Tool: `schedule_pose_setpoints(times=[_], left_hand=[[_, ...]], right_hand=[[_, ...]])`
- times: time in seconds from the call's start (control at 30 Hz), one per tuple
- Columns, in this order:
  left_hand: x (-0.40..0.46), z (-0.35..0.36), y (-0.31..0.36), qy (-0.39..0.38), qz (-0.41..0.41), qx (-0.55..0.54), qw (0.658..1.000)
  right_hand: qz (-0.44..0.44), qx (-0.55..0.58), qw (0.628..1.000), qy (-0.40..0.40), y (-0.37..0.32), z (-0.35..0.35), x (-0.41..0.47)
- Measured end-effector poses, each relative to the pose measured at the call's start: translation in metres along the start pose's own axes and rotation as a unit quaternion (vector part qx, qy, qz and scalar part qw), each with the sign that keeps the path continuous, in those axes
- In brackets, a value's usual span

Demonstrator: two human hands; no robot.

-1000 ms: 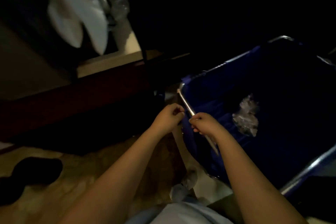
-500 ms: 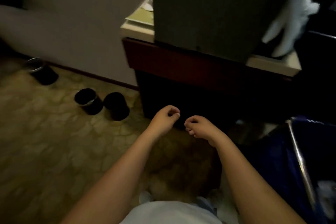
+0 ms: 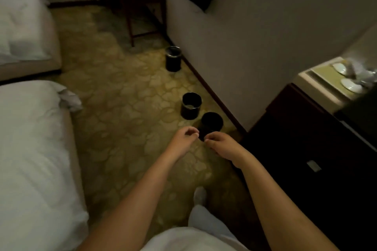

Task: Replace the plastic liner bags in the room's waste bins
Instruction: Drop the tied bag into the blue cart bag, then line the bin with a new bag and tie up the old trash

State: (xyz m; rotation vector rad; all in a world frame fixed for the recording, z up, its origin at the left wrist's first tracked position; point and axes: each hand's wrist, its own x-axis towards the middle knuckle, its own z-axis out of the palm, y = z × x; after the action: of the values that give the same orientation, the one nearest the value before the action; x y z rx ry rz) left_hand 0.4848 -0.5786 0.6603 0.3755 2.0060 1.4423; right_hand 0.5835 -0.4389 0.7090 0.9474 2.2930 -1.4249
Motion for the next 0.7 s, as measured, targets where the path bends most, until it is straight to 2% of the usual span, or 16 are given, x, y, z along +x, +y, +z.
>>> schedule_pose_setpoints(times=[0.17,0.4,0.7], left_hand=[[0.032,-0.060,-0.010,0.088,-0.036,-0.045,0.994],[0.122,-0.128,-0.006,0.161,-0.066,-0.055,0.983],[0.277,-0.212,0.057,0.195,-0.106,-0.051,0.974]], right_hand=[[-0.025,-0.006,0.998,-0.060,-0.055,0.029,0.066],[-0.035,0.005,0.989,-0.142,-0.136,0.035,0.185],[-0.052,0.070,0.988,-0.128,-0.232,-0.023,0.341]])
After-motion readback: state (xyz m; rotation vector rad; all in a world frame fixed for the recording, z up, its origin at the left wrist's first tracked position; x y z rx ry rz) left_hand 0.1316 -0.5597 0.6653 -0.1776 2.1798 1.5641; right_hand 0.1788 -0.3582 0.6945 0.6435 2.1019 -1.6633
